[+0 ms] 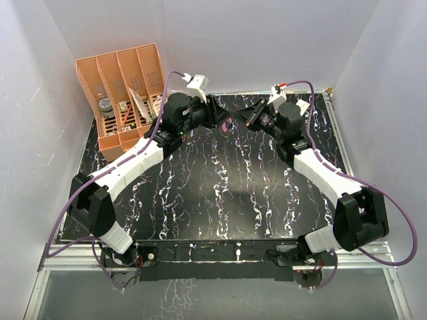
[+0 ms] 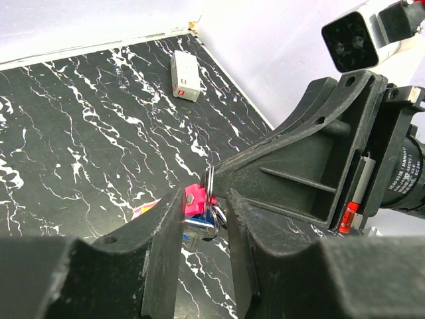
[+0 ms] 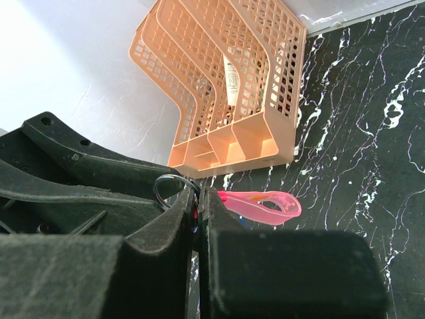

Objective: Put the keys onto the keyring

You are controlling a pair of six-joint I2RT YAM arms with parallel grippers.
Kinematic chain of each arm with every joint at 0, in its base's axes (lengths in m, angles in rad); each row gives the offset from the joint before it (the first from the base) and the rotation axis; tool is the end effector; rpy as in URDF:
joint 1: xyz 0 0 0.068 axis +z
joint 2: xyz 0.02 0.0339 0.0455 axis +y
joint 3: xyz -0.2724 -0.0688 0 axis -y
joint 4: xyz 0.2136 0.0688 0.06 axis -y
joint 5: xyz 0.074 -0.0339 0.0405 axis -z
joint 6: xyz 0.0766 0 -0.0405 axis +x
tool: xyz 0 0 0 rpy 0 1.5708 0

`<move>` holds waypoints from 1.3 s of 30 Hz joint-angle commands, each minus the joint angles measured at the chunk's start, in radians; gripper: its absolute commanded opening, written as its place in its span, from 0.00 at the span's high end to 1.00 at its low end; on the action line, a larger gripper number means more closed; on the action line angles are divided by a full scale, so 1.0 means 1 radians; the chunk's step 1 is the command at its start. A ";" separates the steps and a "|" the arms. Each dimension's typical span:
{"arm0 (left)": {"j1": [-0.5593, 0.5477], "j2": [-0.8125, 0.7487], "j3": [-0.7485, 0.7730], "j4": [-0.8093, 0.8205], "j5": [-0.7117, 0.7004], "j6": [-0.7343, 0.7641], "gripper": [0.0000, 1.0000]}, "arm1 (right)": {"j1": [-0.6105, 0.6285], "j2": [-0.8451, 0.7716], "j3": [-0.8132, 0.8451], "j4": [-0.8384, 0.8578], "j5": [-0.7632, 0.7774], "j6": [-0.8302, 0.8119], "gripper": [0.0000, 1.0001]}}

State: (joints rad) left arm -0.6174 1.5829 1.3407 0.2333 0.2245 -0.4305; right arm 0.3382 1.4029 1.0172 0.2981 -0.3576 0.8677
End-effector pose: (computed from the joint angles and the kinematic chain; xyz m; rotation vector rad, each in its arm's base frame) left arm 0.3112 -0.2418 0.3916 0.3394 1.6349 -0.9849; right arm 0.3120 0.1382 0.3446 0.1809 1.7908 1.1868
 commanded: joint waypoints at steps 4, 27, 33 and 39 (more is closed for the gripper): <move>-0.007 0.000 0.017 0.035 0.014 -0.001 0.73 | -0.005 -0.008 0.043 0.080 0.005 0.009 1.00; -0.012 0.019 0.042 0.051 0.010 -0.007 0.81 | -0.004 -0.013 0.035 0.085 -0.003 0.010 1.00; -0.012 0.013 0.043 0.057 0.006 -0.007 0.73 | -0.004 -0.013 0.034 0.084 -0.001 0.010 1.00; -0.012 0.009 0.043 0.057 -0.002 -0.004 0.73 | -0.004 -0.013 0.033 0.086 -0.004 0.010 1.00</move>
State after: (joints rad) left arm -0.6243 1.6012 1.3449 0.2546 0.2272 -0.4423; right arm 0.3382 1.4036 1.0172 0.3172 -0.3580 0.8707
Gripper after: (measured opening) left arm 0.273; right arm 0.029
